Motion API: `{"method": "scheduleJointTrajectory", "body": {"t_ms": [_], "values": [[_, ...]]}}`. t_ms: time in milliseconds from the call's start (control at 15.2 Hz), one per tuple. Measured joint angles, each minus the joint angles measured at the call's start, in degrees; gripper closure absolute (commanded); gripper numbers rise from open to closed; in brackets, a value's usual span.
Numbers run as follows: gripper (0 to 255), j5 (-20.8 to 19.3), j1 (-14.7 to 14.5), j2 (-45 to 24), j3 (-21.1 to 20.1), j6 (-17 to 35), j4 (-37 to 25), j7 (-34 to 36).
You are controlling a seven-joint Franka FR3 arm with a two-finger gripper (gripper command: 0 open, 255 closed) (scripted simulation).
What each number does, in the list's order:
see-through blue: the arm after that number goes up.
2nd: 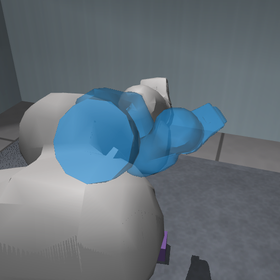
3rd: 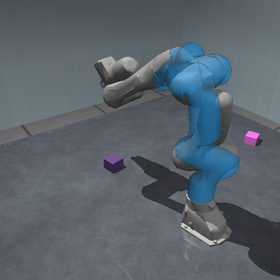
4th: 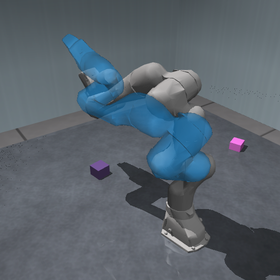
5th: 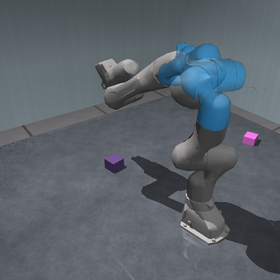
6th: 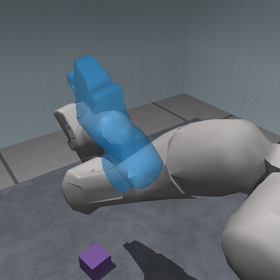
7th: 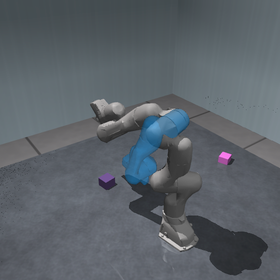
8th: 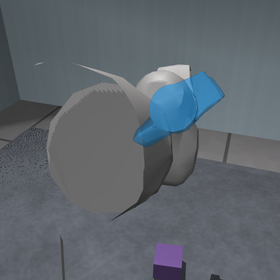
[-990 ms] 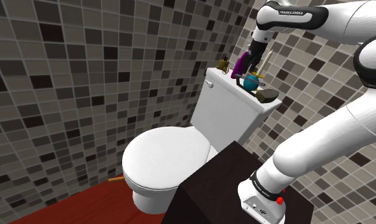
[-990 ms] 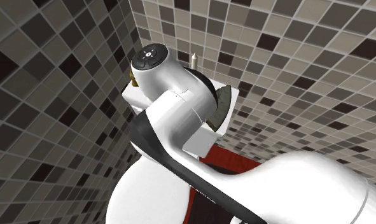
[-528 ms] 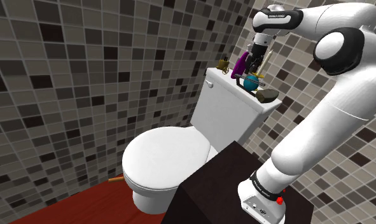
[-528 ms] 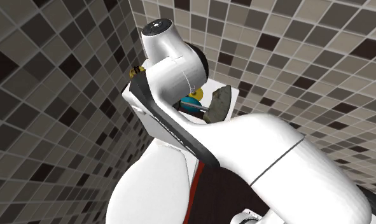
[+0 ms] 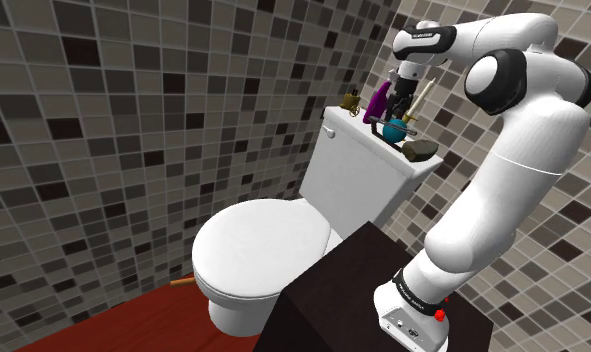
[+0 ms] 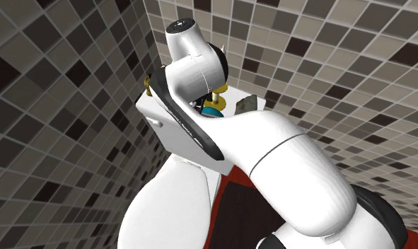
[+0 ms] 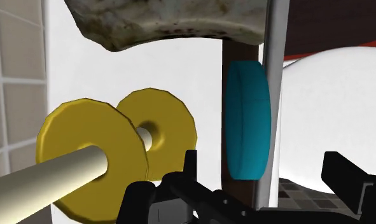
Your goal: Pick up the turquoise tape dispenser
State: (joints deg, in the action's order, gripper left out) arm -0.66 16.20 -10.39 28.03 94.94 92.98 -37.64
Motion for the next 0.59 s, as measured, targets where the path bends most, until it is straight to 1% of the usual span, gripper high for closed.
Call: {"method": "scheduleJointTrajectory", "body": {"t_ms": [198,264,594], "values": [[0,-0.1,0.0,0.1,0.0,2.3,2.4,0.0],[255,-0.1,0.0,0.2,0.0,2.6,2.8,0.1],[255,-0.1,-0.1,0.2,0.0,3.0,3.2,0.2]]}}
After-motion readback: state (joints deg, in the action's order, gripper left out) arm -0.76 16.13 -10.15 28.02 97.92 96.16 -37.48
